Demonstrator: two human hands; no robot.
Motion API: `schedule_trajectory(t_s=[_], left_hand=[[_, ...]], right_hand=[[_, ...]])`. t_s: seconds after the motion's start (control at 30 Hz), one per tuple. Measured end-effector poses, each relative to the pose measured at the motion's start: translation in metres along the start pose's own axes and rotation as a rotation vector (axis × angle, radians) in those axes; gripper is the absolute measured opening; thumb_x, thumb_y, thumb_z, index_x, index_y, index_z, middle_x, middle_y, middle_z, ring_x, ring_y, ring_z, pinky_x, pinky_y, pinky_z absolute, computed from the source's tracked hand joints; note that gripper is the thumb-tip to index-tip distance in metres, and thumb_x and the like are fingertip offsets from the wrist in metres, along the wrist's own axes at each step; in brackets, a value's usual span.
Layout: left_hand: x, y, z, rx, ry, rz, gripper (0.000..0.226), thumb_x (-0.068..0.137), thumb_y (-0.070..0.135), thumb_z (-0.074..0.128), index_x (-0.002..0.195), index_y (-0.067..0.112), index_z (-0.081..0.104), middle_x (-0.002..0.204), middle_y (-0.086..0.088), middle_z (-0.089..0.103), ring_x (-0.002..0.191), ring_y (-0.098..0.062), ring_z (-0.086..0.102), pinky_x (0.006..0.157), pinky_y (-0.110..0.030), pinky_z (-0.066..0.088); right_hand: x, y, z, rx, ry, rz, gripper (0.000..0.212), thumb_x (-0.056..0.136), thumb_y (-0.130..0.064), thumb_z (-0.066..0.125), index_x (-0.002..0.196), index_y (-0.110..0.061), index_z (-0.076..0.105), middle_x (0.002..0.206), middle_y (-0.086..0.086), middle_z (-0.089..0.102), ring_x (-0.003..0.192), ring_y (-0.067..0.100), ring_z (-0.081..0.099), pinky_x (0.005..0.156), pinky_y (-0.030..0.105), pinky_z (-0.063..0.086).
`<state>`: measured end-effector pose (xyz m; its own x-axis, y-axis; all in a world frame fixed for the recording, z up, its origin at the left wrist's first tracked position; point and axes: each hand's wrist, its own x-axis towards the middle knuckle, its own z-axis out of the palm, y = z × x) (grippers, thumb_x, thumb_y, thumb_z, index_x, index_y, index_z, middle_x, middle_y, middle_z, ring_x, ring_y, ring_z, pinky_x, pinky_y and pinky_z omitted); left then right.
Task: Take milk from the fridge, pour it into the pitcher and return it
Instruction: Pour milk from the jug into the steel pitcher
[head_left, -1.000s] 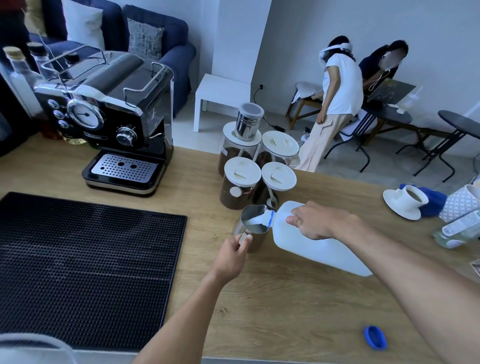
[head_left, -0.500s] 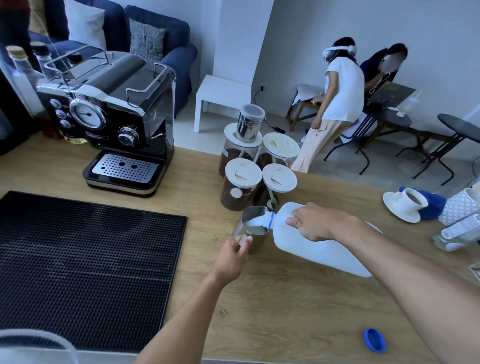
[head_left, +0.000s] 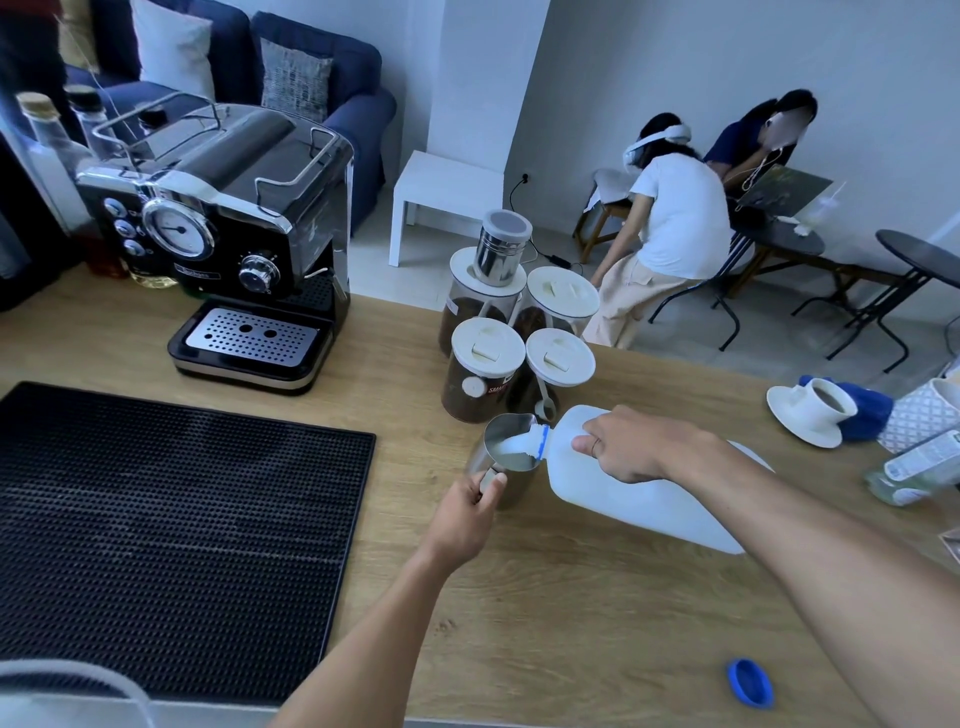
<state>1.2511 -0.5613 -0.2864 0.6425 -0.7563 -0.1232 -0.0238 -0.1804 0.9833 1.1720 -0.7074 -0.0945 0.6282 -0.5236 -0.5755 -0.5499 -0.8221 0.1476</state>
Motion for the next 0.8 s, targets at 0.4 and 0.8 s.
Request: schedule_trajectory(t_s=[0.4, 0.8], left_hand=[[0.0000, -0.0012, 0.0000, 0.010, -0.005, -0.017, 0.044, 0.103, 0.033, 0.046, 0.067, 0.020, 0.024, 0.053, 0.014, 0.021, 0.049, -0.007, 0.018, 0.050, -0.026, 0.019], [0.0027, -0.0051, -0.0001, 0.022, 0.001, 0.000, 0.043, 0.103, 0.035, 0.045, 0.071, 0.009, 0.030, 0.059, 0.011, 0.023, 0.054, -0.010, 0.020, 0.054, -0.031, 0.020]], right_hand=[[-0.0009, -0.0031, -0.0003, 0.018, 0.003, 0.021, 0.030, 0.103, -0.036, 0.032, 0.078, -0.024, 0.042, 0.111, 0.005, 0.045, 0.089, 0.020, 0.042, 0.074, 0.033, 0.037], [0.0009, -0.0043, -0.0011, 0.010, 0.002, 0.006, 0.027, 0.104, -0.035, 0.031, 0.089, -0.021, 0.049, 0.124, 0.009, 0.050, 0.090, 0.020, 0.040, 0.077, 0.033, 0.037]])
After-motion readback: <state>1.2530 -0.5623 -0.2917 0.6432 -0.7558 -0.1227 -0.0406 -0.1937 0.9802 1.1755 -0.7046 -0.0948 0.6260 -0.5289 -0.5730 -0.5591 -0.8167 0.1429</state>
